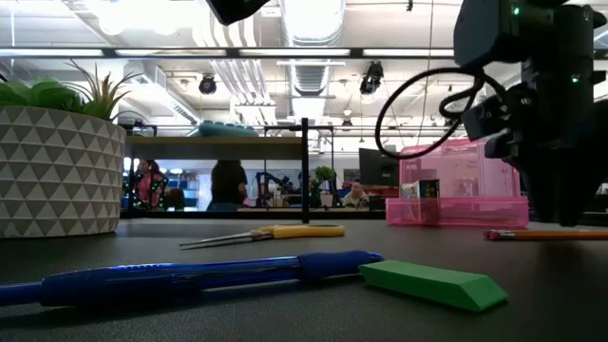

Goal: Pack school essentials
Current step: Put the top yellow pencil into the pink supply box

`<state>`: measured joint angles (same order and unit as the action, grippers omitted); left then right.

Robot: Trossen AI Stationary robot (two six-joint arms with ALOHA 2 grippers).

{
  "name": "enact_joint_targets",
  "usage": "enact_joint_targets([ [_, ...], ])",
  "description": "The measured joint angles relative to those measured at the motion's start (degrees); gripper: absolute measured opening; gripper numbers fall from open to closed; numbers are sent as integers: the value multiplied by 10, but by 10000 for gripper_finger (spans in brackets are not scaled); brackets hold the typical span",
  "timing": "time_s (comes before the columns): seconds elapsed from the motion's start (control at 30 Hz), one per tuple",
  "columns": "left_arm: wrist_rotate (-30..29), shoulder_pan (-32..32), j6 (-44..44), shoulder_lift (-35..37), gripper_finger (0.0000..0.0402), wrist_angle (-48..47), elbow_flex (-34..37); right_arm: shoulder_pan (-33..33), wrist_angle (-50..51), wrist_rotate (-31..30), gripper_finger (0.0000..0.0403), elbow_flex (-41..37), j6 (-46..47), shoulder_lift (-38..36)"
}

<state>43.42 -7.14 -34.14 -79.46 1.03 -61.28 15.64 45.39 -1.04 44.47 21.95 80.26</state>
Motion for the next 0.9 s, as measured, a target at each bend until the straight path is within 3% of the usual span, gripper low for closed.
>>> enact_joint_targets([
  [0.27, 25, 0, 0, 0, 380, 29, 5, 0, -5, 2, 146, 2, -18, 28],
  [0.53, 106, 0, -15, 0, 380, 130, 7, 0, -9, 0, 132, 1, -17, 25],
  [0.9, 109, 0, -15, -1, 380, 130, 14, 0, -21, -9, 99, -2, 16, -5],
])
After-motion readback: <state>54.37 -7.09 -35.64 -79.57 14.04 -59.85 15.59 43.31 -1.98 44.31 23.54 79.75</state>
